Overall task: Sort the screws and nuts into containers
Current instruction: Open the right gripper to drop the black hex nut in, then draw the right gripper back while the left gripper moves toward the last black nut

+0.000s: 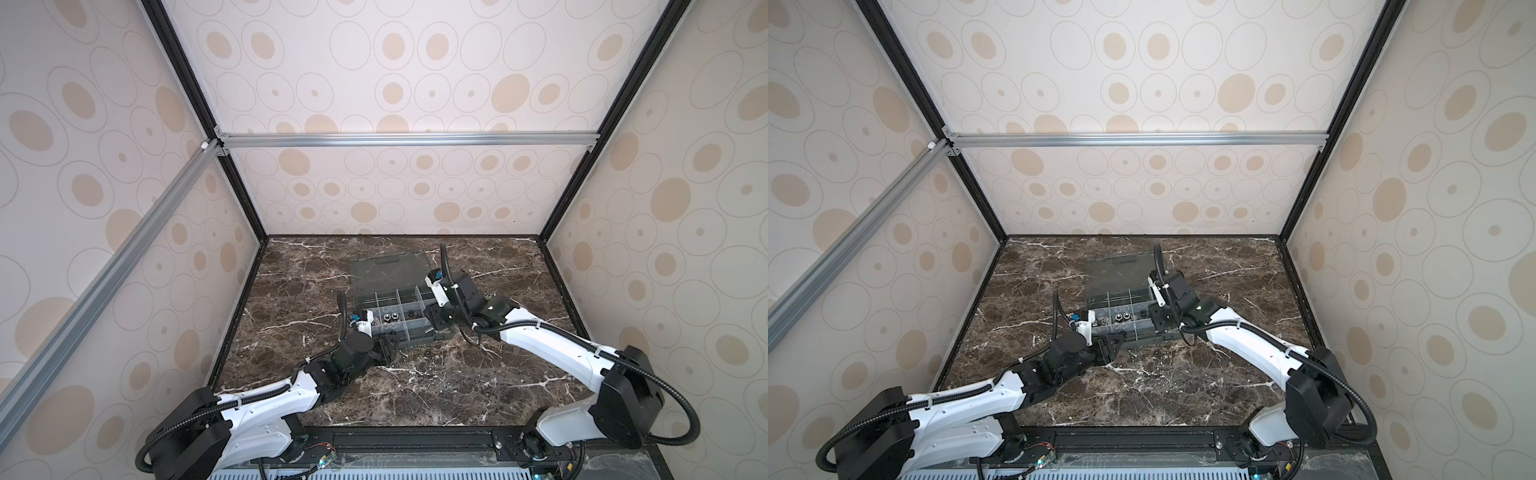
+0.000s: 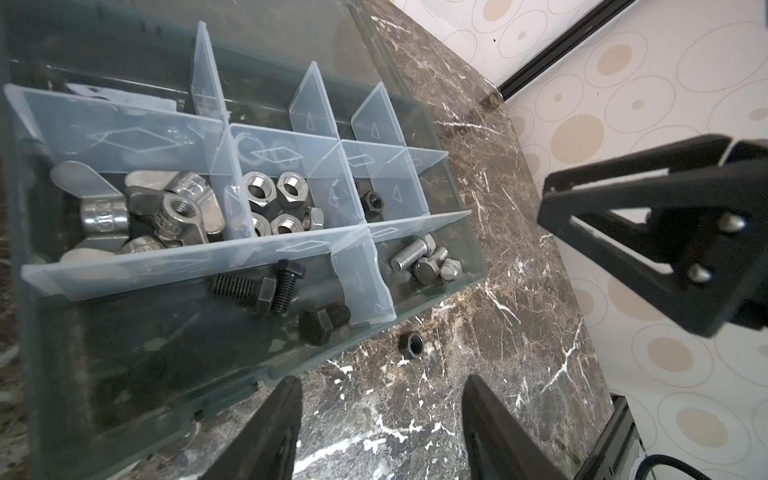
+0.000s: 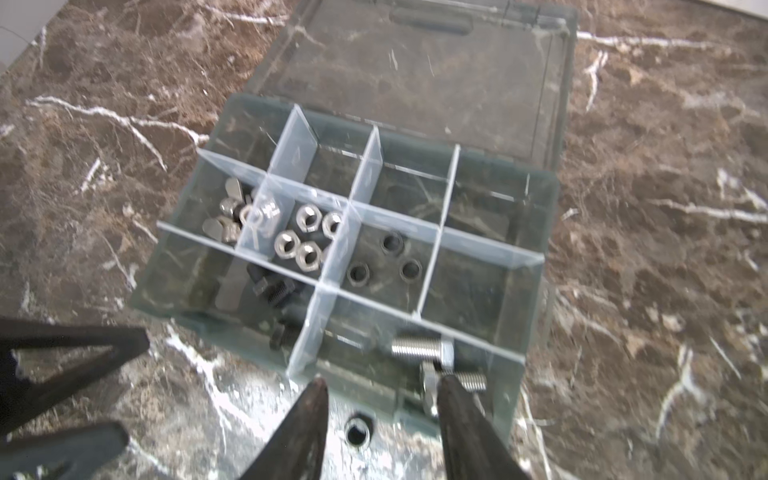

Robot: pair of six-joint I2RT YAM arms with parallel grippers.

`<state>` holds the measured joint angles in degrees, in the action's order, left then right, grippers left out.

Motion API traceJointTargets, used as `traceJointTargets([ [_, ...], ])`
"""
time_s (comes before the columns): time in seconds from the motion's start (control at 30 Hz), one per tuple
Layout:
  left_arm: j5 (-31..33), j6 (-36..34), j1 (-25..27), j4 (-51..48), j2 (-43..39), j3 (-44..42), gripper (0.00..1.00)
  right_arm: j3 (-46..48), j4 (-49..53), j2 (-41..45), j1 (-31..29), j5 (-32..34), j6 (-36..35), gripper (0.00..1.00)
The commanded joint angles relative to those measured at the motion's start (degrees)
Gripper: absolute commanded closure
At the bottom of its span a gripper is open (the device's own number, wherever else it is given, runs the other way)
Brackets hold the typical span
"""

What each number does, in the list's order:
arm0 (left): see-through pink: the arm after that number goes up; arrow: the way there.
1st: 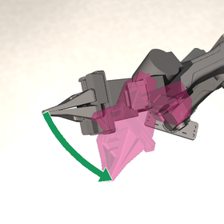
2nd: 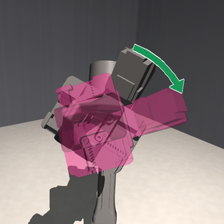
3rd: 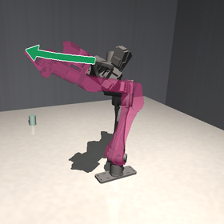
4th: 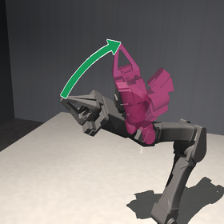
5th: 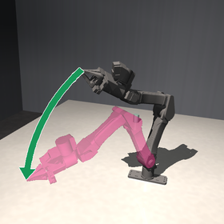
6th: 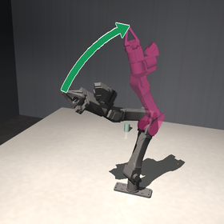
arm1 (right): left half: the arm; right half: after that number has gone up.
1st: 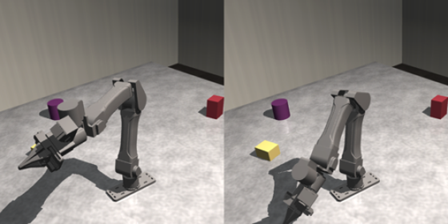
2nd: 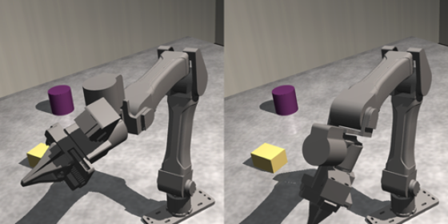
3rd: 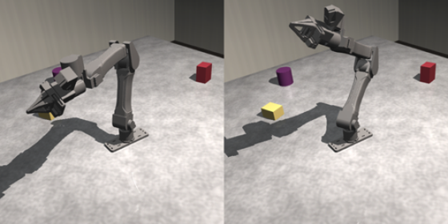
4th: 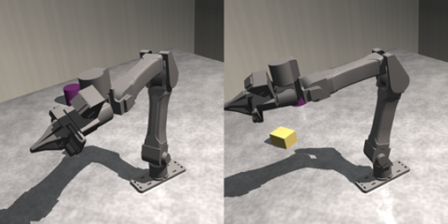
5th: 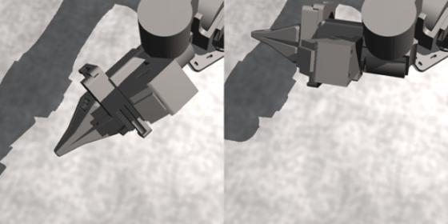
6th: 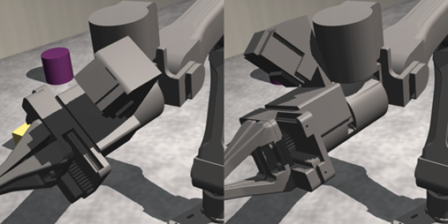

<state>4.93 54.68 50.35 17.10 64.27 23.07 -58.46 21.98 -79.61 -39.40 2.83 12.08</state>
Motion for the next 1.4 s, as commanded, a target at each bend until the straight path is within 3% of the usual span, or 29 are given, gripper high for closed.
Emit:
traceJointTargets([
  [0.0,-0.09,0.13,0.8,1.69,1.41,2.72,0.38,4.59,2.31,3.94,0.11,1.38,1.92,0.53],
  [0.5,-0.84,-2.91,3.84,0.94,10.4,8.94,0.39,22.33,7.04,23.26,0.11,4.4,12.04,0.52],
  [0.97,1.83,-15.14,9.92,-19.34,29.88,30.85,0.4,25.06,7.61,27.43,0.12,6.03,16.22,0.52],
  [1.37,1.59,-18.75,10.23,-25.42,39.5,38.32,0.43,25.28,7.98,28.29,0.15,6.91,16.04,0.52],
])
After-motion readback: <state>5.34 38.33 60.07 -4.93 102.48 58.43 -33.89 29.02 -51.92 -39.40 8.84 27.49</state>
